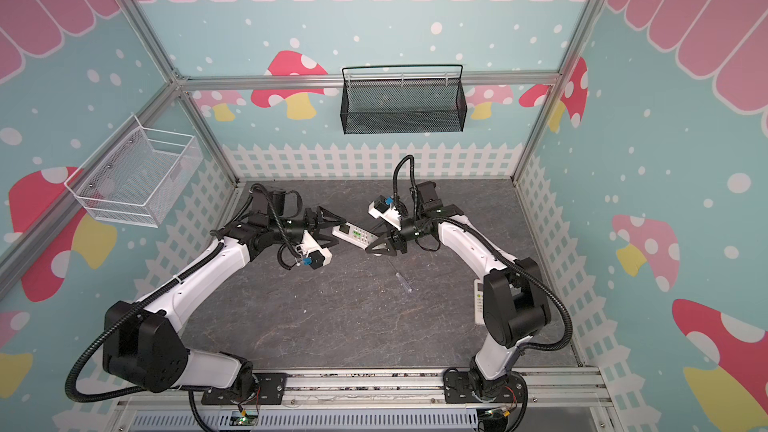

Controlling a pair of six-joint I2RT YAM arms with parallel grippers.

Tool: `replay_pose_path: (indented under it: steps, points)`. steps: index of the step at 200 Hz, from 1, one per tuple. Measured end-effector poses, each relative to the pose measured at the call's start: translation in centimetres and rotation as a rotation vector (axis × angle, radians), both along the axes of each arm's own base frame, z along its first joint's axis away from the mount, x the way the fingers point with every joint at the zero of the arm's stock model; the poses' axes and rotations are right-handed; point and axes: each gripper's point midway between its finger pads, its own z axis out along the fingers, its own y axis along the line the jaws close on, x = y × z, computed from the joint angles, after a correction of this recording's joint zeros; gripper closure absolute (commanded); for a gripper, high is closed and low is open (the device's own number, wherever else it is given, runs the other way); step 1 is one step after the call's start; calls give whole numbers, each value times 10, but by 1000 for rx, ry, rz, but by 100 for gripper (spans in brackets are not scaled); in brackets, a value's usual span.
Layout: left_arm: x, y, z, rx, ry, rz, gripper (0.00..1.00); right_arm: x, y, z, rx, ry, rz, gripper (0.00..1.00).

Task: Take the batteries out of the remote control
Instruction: 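Grasp the remote's end with the left gripper and release it from the right gripper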

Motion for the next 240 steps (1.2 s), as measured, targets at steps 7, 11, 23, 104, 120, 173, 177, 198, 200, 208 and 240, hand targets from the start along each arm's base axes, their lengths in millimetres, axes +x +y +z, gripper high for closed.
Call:
replay_pose_path:
  steps: [7, 11, 23, 104, 120, 173, 177, 198, 200, 208, 240]
  points:
    - [1, -2, 2, -8, -18, -6, 33, 0, 1, -1, -1, 3, 3, 76]
    - [1, -2, 3, -12, -26, -8, 35, 0, 2, -2, -3, 5, 5, 76]
    - [2, -5, 6, -24, -51, -19, 39, 2, 6, -3, -4, 8, 11, 76]
    - [-4, -6, -3, -34, -90, -18, 81, 9, 9, -11, -35, -12, 1, 63]
    - [-4, -4, -11, -24, -77, -3, 83, 12, 8, -14, -54, -25, -12, 54]
    - [-3, -4, -5, -36, -88, 28, 94, 11, -1, 3, -99, -134, -72, 37]
    - [-3, -4, -4, -37, -88, 35, 95, 10, -4, 7, -103, -152, -84, 36]
    - [1, 2, 0, -29, -71, 97, 100, 6, -20, 28, -109, -260, -151, 34]
    - [1, 3, -1, -27, -65, 106, 100, 5, -22, 30, -110, -274, -160, 34]
    - [3, 6, -3, -19, -38, 134, 100, 4, -30, 39, -116, -330, -201, 34]
    - [8, 19, -2, 20, 132, 275, 100, 4, -59, 70, -126, -529, -396, 27]
